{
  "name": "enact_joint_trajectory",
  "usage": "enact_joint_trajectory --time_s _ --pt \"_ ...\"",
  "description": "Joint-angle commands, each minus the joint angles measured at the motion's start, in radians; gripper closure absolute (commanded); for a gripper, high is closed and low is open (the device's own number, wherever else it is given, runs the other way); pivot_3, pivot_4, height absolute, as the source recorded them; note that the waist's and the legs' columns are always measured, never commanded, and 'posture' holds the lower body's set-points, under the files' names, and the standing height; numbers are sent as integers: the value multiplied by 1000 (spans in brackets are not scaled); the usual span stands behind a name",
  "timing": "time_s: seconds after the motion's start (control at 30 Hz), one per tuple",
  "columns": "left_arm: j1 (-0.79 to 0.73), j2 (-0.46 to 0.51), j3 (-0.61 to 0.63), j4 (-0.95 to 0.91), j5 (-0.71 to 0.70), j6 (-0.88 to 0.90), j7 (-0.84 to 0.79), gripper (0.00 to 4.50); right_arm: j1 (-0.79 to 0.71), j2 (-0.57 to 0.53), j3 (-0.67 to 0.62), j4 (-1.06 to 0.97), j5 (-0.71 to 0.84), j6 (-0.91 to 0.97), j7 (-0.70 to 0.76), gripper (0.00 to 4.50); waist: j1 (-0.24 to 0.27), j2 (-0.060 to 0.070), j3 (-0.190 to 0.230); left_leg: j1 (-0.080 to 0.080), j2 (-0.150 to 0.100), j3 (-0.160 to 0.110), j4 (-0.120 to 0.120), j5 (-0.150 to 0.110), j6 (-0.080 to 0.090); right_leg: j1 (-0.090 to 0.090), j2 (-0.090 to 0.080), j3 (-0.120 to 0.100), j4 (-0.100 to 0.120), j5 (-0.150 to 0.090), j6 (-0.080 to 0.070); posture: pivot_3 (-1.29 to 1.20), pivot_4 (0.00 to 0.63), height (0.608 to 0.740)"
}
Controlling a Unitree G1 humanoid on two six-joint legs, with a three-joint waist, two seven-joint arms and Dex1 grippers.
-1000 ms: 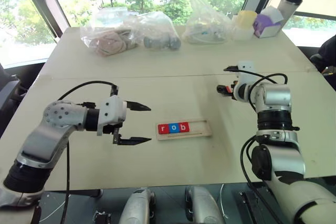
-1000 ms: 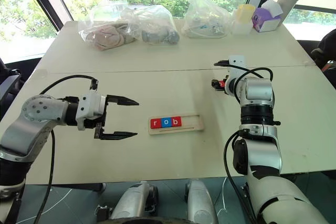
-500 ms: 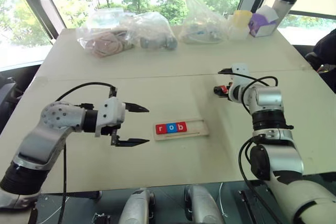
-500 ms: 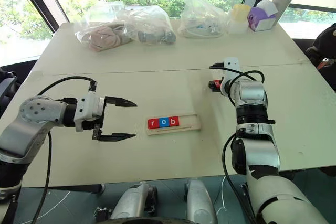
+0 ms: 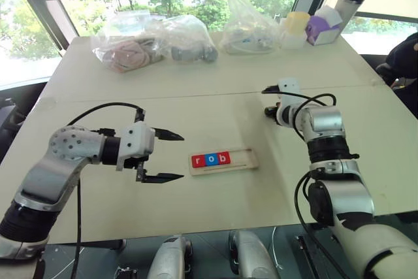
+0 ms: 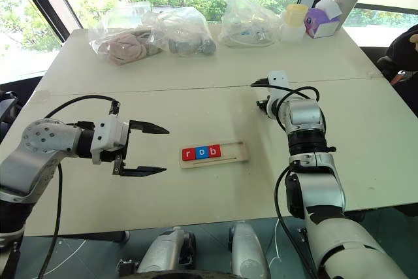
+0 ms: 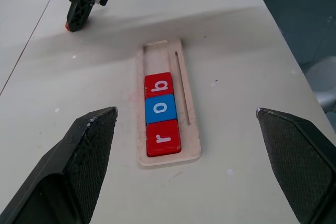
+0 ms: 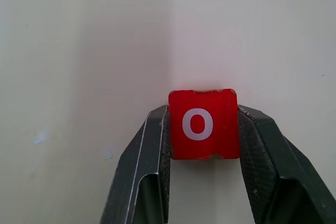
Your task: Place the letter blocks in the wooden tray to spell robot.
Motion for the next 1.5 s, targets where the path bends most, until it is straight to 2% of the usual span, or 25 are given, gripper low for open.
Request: enact_joint_trajectory --time_s 0.03,0.2,0.37,0.67,1.1,1.23,1.43,1.47,1.5 --pt "-16 0 17 -6 2 -20 0 0 38 -45 -6 -259 32 186 17 3339 4 0 0 0 0 0 0 0 0 0 0 0 0 0 0 0 150 740" --pt "-12 -10 5 0 8 -32 -2 0 198 -76 -1 -761 91 561 20 3339 18 0 0 -3 0 -1 0 0 0 -2 -1 0 -1 0 0 0 150 740" --pt "-23 -30 -9 14 14 -42 -2 0 418 -22 -42 -1030 151 605 -51 3339 27 -1 0 -1 0 -1 0 0 1 -1 0 -1 -1 -1 -1 0 150 740" --pt "-16 -38 -12 14 21 -49 -8 0 519 -26 -84 -1110 204 605 -170 3339 29 -1 0 -1 0 0 1 0 0 -1 0 0 -1 -2 -3 0 150 740" --pt "-7 -34 -1 4 25 -44 -5 0 586 -47 -161 -1149 393 605 -309 3339 29 -1 0 -1 0 0 1 0 0 -1 0 0 -2 -2 -3 0 150 740" --pt "-13 -40 -2 6 22 -42 -3 0 619 -24 -176 -1154 470 605 -377 3339 29 -1 0 -1 0 0 1 0 0 -1 0 0 -2 -2 -3 0 150 740" --pt "-18 -40 -7 12 28 -50 -8 0 608 -43 -195 -1142 606 605 -481 245 28 -1 0 -1 0 0 1 0 0 0 0 0 -2 -2 -3 0 150 740" --pt "-19 -41 -8 13 29 -51 -8 0 604 -55 -196 -1136 627 605 -495 14 28 -1 0 -1 0 0 1 0 0 -1 0 0 -2 -2 -3 0 150 740" --pt "-21 -41 -9 14 29 -51 -8 0 586 -79 -194 -1128 645 605 -498 14 28 -1 0 -1 0 0 1 0 0 -1 0 0 -2 -2 -3 0 150 740"
